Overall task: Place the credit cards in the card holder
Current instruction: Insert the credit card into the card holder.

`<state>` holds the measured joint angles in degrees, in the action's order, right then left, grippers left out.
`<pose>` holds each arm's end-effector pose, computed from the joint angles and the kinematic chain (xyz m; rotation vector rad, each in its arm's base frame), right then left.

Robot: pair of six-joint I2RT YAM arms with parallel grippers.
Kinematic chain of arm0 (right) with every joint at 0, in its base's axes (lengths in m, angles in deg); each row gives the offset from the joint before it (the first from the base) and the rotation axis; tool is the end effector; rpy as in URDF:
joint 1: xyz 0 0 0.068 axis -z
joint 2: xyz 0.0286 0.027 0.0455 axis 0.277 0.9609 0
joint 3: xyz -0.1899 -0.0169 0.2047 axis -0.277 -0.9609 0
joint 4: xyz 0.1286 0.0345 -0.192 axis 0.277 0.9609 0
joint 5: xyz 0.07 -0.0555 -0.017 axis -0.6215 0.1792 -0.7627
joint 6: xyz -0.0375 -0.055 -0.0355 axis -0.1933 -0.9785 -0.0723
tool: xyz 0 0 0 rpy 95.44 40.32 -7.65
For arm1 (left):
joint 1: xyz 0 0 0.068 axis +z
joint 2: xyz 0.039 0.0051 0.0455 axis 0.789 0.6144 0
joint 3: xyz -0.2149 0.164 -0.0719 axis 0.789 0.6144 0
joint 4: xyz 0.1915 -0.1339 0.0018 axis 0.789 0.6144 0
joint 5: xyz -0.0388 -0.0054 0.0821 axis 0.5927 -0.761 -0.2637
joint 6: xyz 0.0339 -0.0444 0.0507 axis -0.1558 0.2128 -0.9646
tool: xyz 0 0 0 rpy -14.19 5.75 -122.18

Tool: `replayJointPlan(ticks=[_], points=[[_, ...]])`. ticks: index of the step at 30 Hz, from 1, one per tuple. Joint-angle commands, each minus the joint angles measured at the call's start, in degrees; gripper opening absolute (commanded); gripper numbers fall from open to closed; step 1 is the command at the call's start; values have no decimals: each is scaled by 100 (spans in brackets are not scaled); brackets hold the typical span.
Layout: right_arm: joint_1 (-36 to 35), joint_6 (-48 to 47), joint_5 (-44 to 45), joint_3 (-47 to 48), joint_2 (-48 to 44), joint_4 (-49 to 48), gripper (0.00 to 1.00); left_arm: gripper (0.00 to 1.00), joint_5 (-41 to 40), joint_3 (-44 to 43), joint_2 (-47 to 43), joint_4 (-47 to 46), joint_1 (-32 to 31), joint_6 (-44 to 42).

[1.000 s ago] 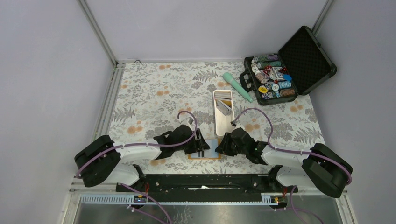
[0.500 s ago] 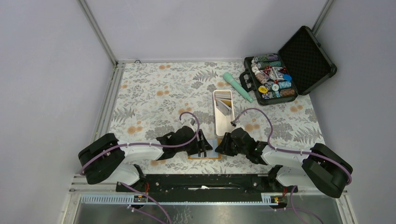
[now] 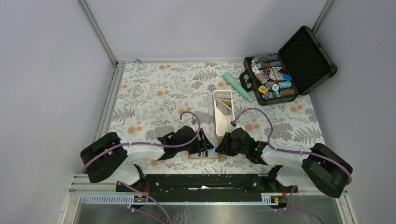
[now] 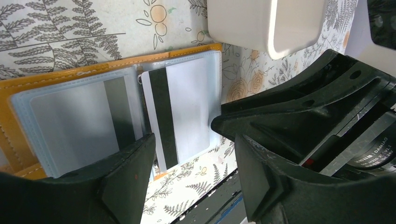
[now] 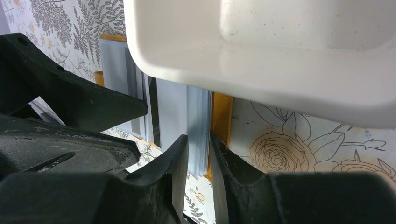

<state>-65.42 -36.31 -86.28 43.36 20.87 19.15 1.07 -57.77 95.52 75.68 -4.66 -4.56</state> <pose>0.1383 0.1653 0.1516 0.0566 2.4196 0.9789 0.1403 -0.2172 0.1593 -0.1597 2.5134 -1.0712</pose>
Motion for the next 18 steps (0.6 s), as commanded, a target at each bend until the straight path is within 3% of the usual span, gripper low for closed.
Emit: replayJointPlan(ticks=[1,18], points=[[3,-63,-88,39,102,132,31,65,-100,-15,92,-438,-25,-92],[-5,-72,-128,71,218,65,31,65,97,-112,270,-957,-72,-104]])
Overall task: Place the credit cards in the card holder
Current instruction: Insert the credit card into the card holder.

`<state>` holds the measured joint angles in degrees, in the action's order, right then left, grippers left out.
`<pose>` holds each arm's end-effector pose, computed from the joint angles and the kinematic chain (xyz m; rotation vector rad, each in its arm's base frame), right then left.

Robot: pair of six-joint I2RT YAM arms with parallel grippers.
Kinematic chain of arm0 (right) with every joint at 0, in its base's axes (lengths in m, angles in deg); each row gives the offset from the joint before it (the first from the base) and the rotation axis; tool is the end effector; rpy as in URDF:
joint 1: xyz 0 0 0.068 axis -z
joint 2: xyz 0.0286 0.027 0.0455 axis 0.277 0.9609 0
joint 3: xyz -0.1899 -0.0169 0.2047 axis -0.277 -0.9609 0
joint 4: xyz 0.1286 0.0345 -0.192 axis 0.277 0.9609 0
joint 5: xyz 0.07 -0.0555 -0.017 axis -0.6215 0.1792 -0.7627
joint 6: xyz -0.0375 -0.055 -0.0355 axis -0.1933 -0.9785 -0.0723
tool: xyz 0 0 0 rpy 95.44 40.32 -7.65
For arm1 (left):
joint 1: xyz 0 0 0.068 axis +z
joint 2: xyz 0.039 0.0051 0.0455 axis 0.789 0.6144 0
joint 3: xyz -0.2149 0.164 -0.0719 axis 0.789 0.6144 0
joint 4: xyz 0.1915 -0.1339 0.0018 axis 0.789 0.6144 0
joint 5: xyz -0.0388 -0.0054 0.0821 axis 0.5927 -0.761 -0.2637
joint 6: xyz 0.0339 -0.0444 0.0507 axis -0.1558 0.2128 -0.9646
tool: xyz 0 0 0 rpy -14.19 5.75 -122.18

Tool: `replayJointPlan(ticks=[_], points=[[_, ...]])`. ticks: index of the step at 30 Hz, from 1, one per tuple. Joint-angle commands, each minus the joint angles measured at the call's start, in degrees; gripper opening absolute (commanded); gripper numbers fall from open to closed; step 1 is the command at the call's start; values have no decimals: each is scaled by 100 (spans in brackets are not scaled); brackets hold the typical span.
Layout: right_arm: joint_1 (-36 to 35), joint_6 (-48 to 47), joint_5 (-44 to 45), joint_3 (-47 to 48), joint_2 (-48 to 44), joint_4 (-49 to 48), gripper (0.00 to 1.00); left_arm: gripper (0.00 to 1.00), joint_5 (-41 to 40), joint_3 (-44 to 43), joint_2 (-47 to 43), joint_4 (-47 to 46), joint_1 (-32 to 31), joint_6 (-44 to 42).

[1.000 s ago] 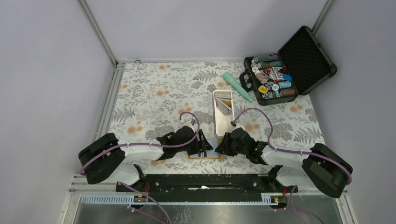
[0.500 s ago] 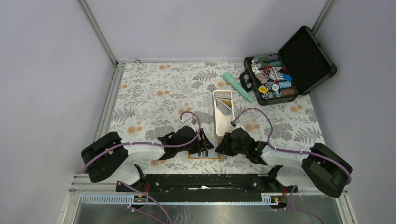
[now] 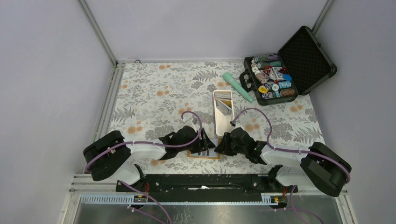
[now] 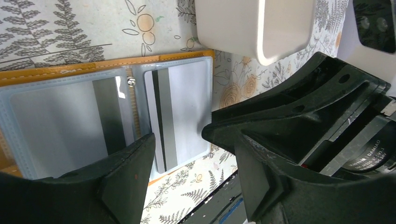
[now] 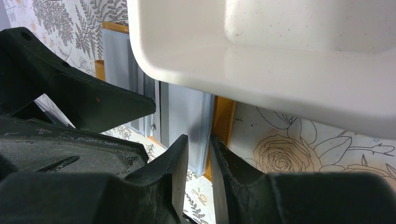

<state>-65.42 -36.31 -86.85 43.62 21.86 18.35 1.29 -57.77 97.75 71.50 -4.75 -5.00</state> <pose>0.1396 0.1678 0.1510 0.0506 2.4227 0.9890 0.1441 -0.2242 0.1578 -0.1432 2.4837 -1.1045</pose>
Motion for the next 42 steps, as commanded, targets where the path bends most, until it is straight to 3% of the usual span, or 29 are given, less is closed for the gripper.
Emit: replayJointPlan(ticks=[1,30,36,42], points=[[0,-72,-69,35,127,146,31,65,87,-124,62,-567,-77,-59],[3,-63,-18,22,-20,258,33,65,244,-147,210,-1198,-170,-56],[-3,-72,-7,79,-245,452,34,67,46,-130,-202,-653,-163,-270],[-3,-160,82,202,-798,1041,38,75,-150,-374,-796,589,-83,-781]])
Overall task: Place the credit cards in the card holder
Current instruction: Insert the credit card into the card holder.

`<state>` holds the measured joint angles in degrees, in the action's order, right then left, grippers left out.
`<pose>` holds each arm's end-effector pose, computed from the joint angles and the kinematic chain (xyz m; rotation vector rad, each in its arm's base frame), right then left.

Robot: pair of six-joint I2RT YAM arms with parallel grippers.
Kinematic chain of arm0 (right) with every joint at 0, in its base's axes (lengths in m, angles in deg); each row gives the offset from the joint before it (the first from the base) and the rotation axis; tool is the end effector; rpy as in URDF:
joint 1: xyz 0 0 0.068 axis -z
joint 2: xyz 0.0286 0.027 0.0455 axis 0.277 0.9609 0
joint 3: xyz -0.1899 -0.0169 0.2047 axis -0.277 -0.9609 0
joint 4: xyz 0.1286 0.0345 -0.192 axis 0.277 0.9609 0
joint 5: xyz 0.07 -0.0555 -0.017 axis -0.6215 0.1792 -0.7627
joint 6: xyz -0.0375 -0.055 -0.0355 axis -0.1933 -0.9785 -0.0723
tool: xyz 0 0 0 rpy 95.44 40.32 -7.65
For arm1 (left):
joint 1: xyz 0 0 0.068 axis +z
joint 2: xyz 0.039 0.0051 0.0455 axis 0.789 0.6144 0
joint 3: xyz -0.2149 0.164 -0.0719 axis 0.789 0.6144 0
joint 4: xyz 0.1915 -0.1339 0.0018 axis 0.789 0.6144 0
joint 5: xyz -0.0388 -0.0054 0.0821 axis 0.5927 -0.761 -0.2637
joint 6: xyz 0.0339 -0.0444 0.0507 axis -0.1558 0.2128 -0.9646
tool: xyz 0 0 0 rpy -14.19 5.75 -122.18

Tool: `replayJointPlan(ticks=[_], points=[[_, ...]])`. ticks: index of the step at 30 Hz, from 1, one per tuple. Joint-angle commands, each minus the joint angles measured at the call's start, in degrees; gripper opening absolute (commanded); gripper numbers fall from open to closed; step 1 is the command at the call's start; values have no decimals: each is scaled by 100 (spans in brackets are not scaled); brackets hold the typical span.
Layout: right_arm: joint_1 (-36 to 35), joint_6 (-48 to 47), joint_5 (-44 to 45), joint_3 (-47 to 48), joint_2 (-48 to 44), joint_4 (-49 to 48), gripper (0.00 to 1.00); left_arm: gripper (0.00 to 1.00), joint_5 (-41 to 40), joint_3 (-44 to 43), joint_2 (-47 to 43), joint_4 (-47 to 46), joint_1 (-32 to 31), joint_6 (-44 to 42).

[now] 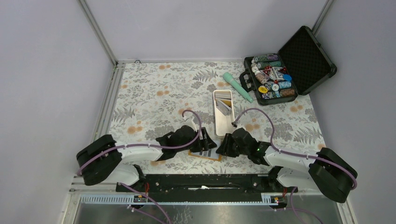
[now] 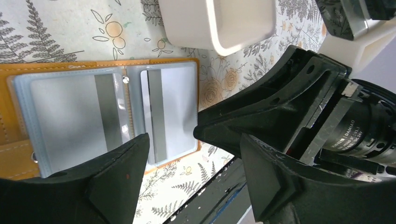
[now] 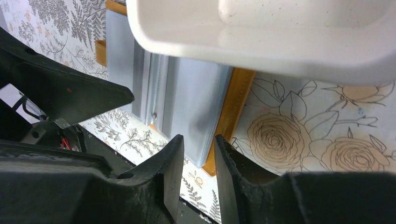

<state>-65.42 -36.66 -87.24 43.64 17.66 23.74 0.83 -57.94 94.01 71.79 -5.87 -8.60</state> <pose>0.1323 0.1600 0.1550 0.0404 2.4438 0.9764 0.1385 -0.2240 0.1740 -0.0433 2.4135 -1.1377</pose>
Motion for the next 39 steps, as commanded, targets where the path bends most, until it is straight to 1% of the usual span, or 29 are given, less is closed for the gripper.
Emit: replayJointPlan(ticks=[1,3,7,10,11,15,19,22,26,29,32,39], points=[[-2,-139,161,204,-437,576,39,76,-109,-375,-492,739,60,-481],[2,-168,231,206,-606,754,40,77,-231,-385,-620,987,148,-588],[2,-243,338,249,-855,1035,46,78,-184,-372,-857,1355,330,-790],[3,-286,340,287,-901,1048,49,79,-180,-314,-1000,1577,504,-897],[3,-305,406,299,-890,1180,50,80,-180,-287,-1026,1668,586,-928],[4,-366,440,409,-712,1212,52,80,-197,-80,-1184,1948,1011,-1014],[-3,-388,384,472,-474,1140,53,80,-300,63,-1220,2203,1266,-992],[3,-356,382,454,-340,841,53,79,-396,123,-1183,2373,1381,-934],[3,-308,215,424,-162,630,53,77,-703,109,-1188,2674,1386,-904],[-3,-294,184,423,-21,524,53,72,-826,99,-1107,2775,1392,-912],[-3,-264,139,424,98,390,53,66,-749,114,-929,2666,1384,-907],[-3,-204,111,388,173,231,52,59,-587,170,-677,2301,1390,-849]])
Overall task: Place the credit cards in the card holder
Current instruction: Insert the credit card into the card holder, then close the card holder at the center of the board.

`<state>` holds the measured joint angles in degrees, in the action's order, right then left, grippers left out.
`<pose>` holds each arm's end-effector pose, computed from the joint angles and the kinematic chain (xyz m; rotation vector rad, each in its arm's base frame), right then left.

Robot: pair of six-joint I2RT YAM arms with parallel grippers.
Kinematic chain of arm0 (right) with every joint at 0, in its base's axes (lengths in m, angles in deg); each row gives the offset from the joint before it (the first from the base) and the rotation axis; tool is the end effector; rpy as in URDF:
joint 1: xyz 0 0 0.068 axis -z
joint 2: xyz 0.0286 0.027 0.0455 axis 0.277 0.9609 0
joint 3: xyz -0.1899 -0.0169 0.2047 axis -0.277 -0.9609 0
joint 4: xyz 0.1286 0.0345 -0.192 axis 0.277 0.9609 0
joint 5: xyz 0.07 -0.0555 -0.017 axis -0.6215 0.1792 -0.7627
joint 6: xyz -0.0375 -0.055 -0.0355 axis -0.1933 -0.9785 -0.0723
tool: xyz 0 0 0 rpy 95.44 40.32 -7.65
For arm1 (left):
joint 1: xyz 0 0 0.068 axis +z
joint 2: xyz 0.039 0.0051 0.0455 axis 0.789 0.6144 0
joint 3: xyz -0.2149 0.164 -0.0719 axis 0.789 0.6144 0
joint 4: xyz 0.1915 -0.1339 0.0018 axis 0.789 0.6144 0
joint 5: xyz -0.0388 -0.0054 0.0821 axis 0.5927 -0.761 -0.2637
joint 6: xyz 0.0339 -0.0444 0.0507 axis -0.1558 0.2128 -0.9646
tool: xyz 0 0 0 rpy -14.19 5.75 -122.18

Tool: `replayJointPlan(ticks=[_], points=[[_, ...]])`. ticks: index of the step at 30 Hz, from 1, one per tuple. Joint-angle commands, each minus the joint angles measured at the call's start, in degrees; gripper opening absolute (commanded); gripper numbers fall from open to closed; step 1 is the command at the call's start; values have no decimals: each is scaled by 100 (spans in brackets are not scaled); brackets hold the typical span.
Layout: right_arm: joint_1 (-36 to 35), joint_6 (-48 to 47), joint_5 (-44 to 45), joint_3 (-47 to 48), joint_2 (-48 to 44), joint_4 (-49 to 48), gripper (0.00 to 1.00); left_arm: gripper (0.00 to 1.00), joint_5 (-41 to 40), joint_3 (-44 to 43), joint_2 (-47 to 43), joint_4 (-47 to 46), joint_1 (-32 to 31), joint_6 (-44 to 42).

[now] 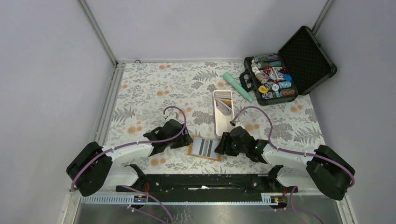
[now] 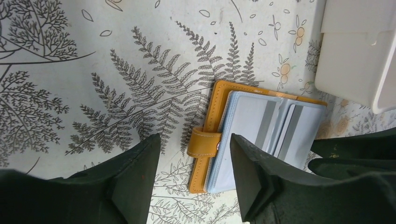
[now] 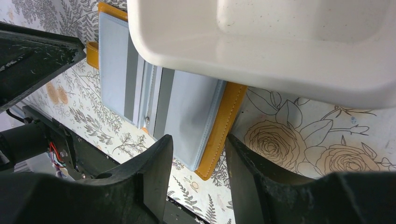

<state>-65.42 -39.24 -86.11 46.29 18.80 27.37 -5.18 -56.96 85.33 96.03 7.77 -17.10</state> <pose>0.1365 0.1629 0.1581 -0.0017 2.4612 0.9092 0.1562 -0.1453 0.1589 -0.2134 2.5344 -0.6268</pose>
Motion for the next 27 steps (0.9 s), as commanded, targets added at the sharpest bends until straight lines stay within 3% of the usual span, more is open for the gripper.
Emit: replayJointPlan(ticks=[1,10,27], points=[[2,54,-2,112,57,-132,53,58,87,87,221,-210,24,27],[-1,72,23,54,33,-132,53,38,208,121,449,-291,19,137],[1,81,37,49,57,-141,53,31,437,374,273,-354,-28,343]])
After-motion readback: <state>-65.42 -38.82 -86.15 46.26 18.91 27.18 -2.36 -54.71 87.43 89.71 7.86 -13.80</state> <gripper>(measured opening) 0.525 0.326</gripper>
